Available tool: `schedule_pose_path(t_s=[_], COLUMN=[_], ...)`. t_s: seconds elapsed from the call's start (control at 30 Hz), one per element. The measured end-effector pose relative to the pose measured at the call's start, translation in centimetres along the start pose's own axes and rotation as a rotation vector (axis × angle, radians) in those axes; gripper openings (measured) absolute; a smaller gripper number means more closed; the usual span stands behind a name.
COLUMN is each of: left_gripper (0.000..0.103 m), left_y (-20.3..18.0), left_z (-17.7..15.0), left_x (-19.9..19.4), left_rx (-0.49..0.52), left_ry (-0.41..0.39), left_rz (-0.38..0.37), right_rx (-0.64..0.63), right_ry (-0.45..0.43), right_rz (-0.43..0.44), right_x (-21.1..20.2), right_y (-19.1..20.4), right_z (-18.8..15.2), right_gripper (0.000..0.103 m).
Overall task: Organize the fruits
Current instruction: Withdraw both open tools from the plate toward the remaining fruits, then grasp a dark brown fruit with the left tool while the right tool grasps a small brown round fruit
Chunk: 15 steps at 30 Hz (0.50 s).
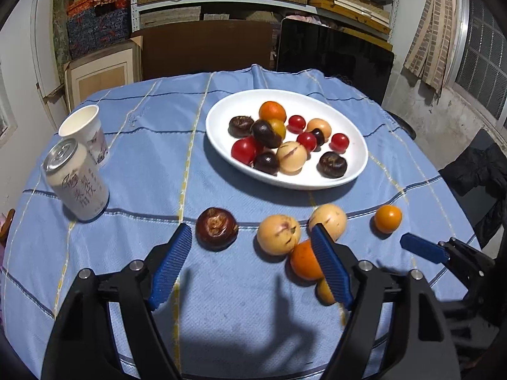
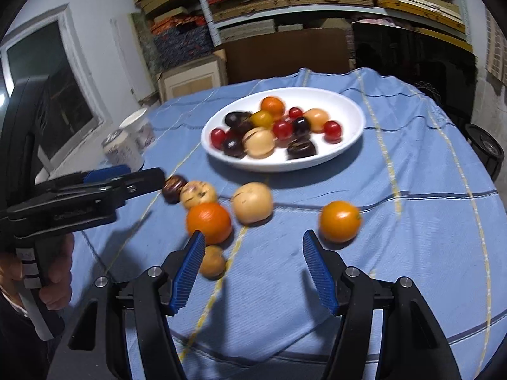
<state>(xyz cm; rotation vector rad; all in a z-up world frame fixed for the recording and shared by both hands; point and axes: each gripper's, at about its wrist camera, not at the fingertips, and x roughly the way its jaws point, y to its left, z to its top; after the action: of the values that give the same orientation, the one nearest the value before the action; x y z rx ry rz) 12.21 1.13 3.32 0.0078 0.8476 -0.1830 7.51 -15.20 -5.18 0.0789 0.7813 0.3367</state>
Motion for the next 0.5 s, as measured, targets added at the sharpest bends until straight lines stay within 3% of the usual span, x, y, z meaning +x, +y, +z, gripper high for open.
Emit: schedule_pose_path(t_s=[0.23, 0.5], left_gripper=[0.076, 0.079], left_y=[1.8, 4.1], left_z=[-0.2, -0.4], left_x=[0.3, 0.7], left_rx=[-0.025, -0.034], left_ry=[0.0, 0.012], left_rz=[0.024, 0.05], right_rx=[-0.085, -0.113], right_ry=[0.075, 0.132], right_rz=[0.007, -0.026], right_x=[2.4, 4.7], right_y=[3.0, 3.9], right_z=[-0.6, -1.1], right_gripper=[0.064, 0.051])
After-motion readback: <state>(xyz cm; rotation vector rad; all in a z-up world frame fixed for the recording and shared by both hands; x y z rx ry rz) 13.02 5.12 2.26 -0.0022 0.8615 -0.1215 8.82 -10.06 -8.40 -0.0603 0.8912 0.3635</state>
